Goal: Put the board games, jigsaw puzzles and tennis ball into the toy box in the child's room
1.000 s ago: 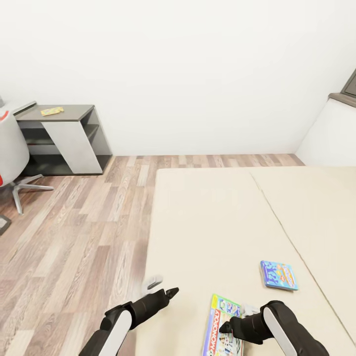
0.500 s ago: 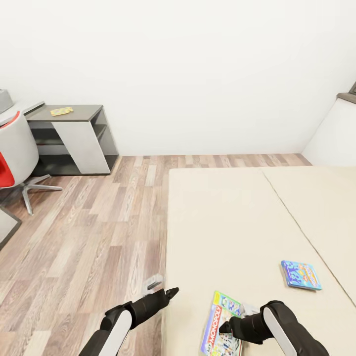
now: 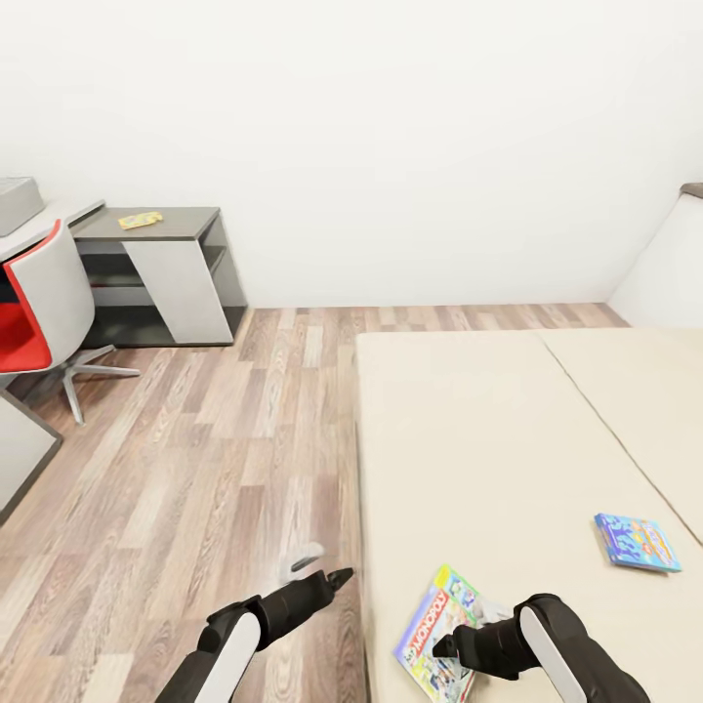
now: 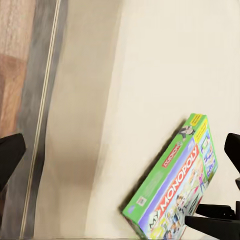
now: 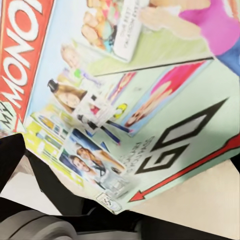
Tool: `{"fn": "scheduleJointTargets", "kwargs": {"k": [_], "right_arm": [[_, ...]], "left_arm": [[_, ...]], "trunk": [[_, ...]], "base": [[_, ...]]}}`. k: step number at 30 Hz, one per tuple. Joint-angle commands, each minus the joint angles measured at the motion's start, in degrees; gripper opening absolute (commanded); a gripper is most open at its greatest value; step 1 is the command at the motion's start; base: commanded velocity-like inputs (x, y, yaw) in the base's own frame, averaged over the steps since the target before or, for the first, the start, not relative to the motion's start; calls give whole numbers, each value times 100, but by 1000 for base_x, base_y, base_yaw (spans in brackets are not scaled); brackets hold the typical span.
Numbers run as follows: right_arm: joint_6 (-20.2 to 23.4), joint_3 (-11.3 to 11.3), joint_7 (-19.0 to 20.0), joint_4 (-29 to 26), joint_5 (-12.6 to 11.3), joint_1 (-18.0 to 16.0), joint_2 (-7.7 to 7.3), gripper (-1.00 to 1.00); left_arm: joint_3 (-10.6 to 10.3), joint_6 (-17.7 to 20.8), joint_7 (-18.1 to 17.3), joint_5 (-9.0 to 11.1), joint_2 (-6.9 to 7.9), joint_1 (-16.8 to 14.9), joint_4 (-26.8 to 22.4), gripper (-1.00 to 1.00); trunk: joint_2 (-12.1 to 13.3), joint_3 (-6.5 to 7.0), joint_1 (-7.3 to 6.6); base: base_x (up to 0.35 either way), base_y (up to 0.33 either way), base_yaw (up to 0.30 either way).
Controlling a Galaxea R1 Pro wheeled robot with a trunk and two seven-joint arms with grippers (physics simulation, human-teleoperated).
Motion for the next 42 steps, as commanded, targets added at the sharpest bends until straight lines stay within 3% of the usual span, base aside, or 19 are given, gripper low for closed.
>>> {"fn": "scheduleJointTargets", "kwargs": {"k": [1, 33, 42], "right_arm": [[16, 7, 57, -6, 49, -2, -4, 100], [16, 7, 57, -6, 49, -3, -13, 100], [16, 7, 57, -6, 49, -3, -13, 100]], "left_arm": [[5, 26, -7, 16, -1, -2, -2, 100], [8, 24, -6, 16, 4, -3, -2, 100], [8, 26, -14, 16, 4, -3, -2, 100]], "trunk": [[-2, -4, 0], [-2, -4, 0], [-2, -4, 0]], "base": [[0, 219, 0], [0, 34, 0], [0, 183, 0]]}}
